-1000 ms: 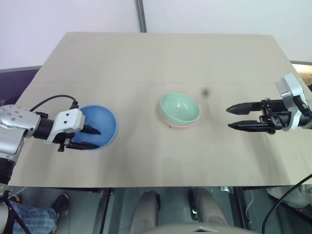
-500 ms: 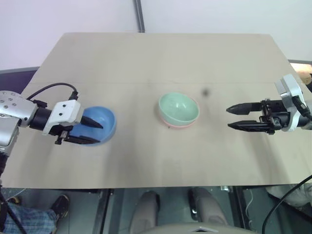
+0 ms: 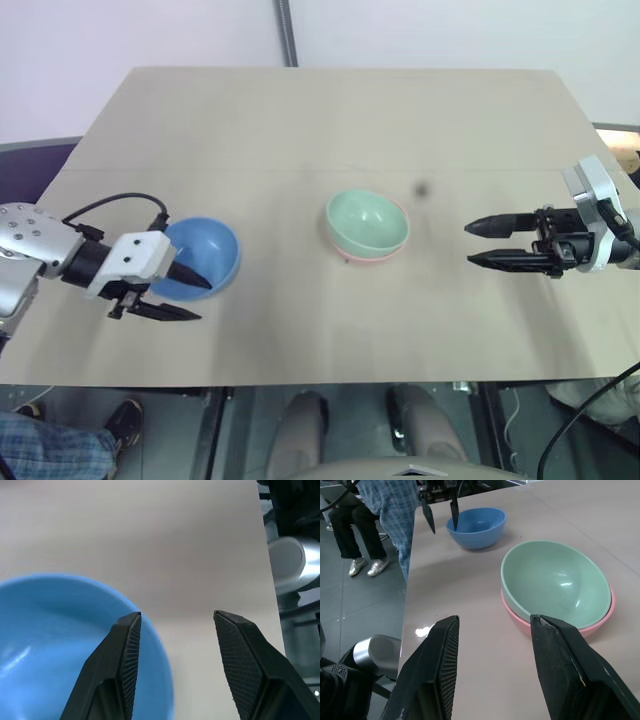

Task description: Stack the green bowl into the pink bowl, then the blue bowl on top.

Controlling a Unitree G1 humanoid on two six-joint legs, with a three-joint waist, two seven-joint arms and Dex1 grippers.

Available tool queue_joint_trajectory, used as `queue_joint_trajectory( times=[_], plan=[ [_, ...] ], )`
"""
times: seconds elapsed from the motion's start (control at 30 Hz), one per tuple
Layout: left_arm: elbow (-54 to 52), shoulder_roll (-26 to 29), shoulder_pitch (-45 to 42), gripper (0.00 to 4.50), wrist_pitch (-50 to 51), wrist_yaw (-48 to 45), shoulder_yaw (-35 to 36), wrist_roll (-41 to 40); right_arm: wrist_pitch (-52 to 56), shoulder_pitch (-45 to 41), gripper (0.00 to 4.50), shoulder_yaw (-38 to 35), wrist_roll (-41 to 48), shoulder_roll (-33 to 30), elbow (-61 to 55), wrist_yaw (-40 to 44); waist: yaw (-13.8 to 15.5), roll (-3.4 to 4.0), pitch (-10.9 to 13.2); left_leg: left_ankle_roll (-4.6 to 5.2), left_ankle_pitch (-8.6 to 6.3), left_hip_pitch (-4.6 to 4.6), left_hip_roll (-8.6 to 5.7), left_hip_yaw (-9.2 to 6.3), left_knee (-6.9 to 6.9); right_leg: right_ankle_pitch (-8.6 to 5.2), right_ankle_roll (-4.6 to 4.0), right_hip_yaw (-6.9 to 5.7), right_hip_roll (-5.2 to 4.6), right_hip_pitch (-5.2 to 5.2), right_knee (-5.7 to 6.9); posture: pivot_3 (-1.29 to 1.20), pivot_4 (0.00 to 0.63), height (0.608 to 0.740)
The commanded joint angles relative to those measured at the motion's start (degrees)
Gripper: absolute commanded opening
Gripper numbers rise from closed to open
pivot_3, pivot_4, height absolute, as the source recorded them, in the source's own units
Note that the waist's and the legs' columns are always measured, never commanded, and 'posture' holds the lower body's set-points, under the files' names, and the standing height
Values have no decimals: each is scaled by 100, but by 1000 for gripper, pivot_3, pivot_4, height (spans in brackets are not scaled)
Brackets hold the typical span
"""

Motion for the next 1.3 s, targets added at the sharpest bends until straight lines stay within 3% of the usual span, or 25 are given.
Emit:
queue_joint_trajectory(
  times=[0.03,0.27,0.37,0.47,0.5,0.83,1.17,1.3],
  plan=[
    [67,-112,1,2443,-144,-24,112,263,-15,-84,2541,-176,93,-68,-134,-26,1,0,0,0,0,0,0,0,0,0,0,0,0,0,0,0,150,740],
    [352,-405,-347,2443,-166,-24,140,603,10,-46,2541,-214,99,-96,-144,-95,4,0,0,0,0,0,0,0,0,0,0,1,0,0,0,0,150,740],
    [378,-388,-395,1614,-145,-24,80,468,21,-17,2541,-220,111,-93,-176,-118,2,0,0,0,0,0,0,0,0,0,0,1,-1,0,0,0,150,740],
    [365,-353,-399,245,-145,-24,46,457,22,-11,2541,-220,117,-95,-181,-127,1,0,0,0,0,0,0,0,0,0,0,1,-1,0,0,0,150,740],
    [379,-348,-396,39,-181,-24,47,495,29,-12,2541,-221,125,-95,-189,-134,1,-1,-1,0,0,0,0,0,0,0,0,0,-1,0,0,0,150,740],
    [377,-327,-562,39,-385,-24,143,494,-19,-53,2541,-171,87,-74,-124,-142,1,7,-4,0,0,7,0,1,0,0,0,2,0,5,2,0,150,740],
    [30,-442,-2832,39,14,-24,-99,63,-68,-74,2541,-129,60,-23,-88,-148,22,-1,0,0,0,-4,-3,-3,3,1,1,-2,-1,5,-6,0,150,740],
    [-41,-729,-3426,39,-33,-24,-362,22,-112,-102,2541,-92,27,28,-63,-162,-5,-1,0,0,0,-3,-2,-4,3,1,1,-3,0,4,-3,0,150,740]
  ],
)
